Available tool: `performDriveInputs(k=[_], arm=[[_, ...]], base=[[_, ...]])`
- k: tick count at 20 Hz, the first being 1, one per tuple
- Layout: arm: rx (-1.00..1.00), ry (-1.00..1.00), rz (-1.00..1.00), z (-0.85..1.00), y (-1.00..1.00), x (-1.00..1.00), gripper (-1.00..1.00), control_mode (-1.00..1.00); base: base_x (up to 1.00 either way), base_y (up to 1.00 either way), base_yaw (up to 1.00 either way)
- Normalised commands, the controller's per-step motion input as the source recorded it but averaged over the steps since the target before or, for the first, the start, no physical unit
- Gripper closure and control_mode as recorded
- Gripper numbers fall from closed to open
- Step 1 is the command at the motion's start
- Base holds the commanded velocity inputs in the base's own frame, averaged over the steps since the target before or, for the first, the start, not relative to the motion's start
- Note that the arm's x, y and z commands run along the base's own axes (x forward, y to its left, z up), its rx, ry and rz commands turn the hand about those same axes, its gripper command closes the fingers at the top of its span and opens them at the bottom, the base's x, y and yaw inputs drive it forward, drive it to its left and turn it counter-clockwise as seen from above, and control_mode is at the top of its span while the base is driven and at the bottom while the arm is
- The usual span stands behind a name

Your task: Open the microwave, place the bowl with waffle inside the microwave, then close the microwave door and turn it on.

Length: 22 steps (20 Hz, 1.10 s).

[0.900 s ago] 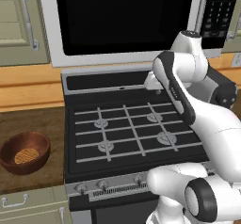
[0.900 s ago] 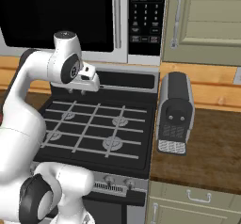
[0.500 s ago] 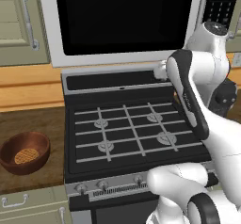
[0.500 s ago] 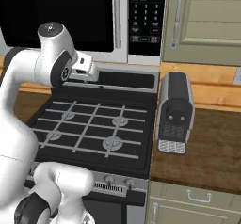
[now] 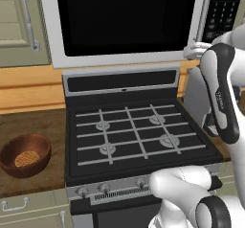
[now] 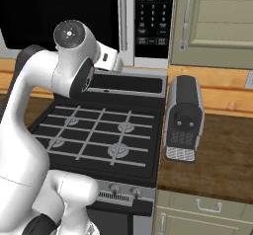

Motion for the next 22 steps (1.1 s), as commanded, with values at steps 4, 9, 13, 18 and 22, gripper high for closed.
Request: performDriveInputs(k=[4,9,13,18,22], arm=[[0.02,0.0,0.0,0.04,-0.07,0.07,-1.0,-1.0],[0.03,-0.16,0.0,0.26,-0.35,0.55,-1.0,-1.0],[0.01,-0.19,0.0,0.39,-0.22,0.54,-1.0,-1.0],[0.0,-0.11,0.0,0.43,-0.06,0.43,-1.0,-1.0],[0.0,-0.02,0.0,0.3,-0.1,0.41,-1.0,-1.0]], base=[[0.0,0.0,0.0],[0.0,0.0,0.0],[0.0,0.0,0.0],[0.0,0.0,0.0],[0.0,0.0,0.0]])
